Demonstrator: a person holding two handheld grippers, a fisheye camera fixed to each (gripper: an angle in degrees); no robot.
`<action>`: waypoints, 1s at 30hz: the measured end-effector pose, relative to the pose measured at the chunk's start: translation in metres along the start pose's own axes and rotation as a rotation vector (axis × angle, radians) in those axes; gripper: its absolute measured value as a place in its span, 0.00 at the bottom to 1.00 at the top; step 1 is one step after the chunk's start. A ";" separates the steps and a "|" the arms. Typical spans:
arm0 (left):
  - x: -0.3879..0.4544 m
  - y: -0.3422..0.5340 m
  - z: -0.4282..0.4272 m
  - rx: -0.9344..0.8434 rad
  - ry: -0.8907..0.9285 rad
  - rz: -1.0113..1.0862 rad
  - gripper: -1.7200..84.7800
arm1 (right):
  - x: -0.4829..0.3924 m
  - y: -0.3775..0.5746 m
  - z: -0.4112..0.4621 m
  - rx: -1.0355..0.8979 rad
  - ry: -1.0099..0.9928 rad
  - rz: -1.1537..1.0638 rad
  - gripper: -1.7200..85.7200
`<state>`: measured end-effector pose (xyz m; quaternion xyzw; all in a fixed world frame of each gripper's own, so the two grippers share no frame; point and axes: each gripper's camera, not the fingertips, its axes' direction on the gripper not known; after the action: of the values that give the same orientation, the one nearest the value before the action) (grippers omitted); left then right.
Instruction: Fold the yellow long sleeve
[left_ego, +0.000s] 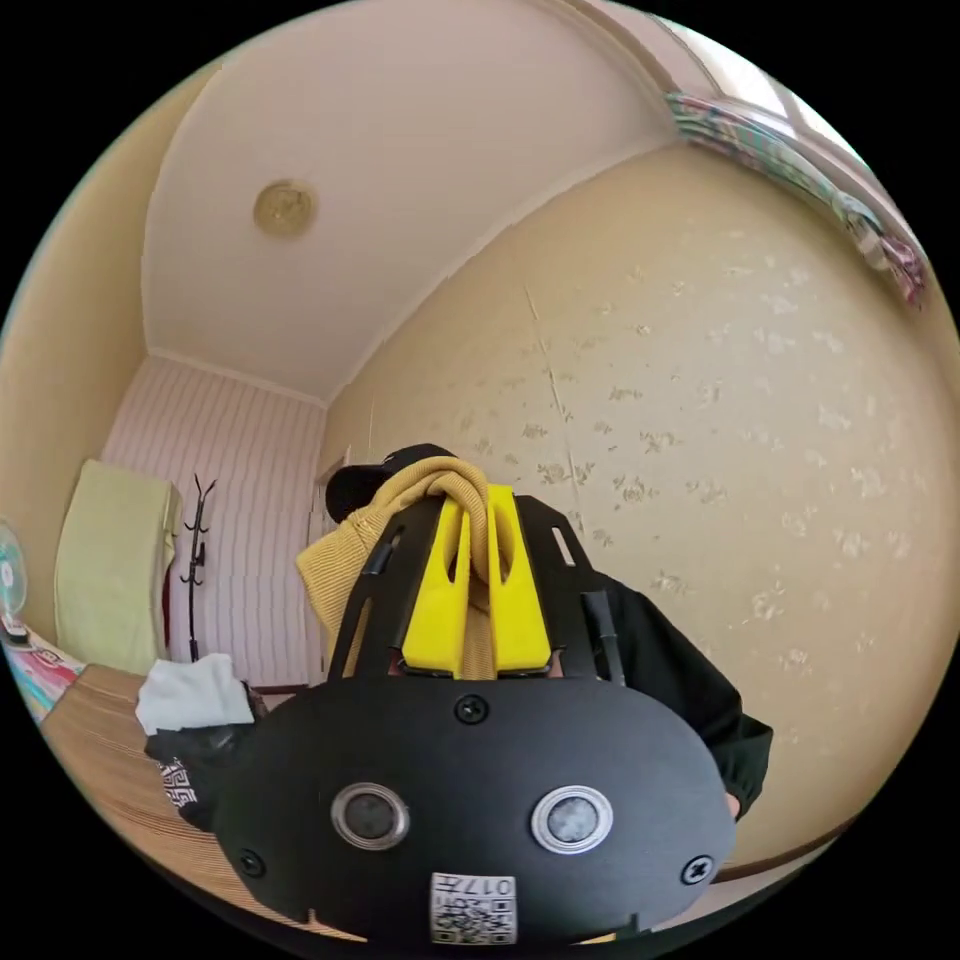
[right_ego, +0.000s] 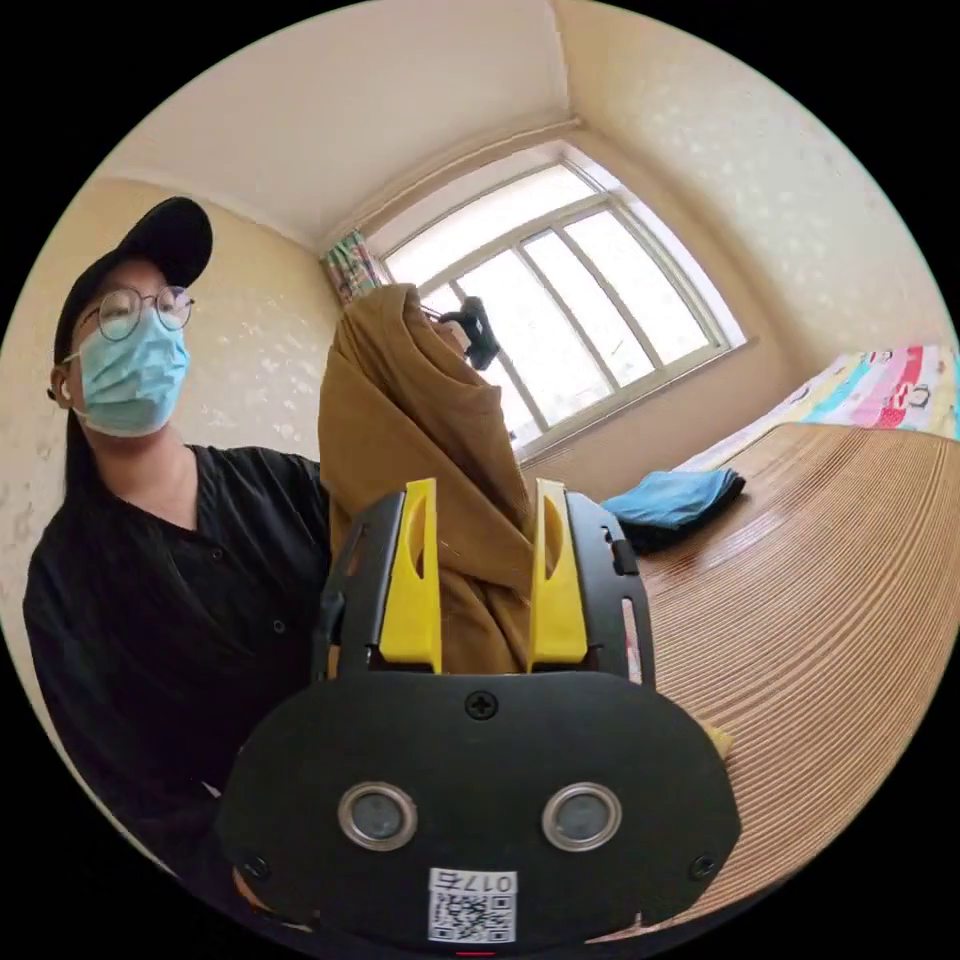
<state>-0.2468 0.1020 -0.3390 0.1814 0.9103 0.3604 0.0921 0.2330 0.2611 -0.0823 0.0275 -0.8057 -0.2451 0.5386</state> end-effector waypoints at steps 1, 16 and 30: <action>-0.009 0.007 0.013 -0.004 0.032 -0.028 0.02 | 0.016 0.006 0.019 -0.015 -0.101 0.052 0.21; 0.165 0.010 0.146 -0.469 -1.490 0.048 0.02 | -0.212 -0.081 -0.047 0.529 0.876 -0.332 0.06; -0.090 -0.080 -0.007 -0.189 -1.813 -0.257 0.03 | -0.096 -0.305 0.003 0.284 1.380 -0.289 0.06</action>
<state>-0.1874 0.0077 -0.3859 0.2835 0.4699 0.1403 0.8241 0.2030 0.0240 -0.2945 0.3524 -0.2941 -0.1336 0.8783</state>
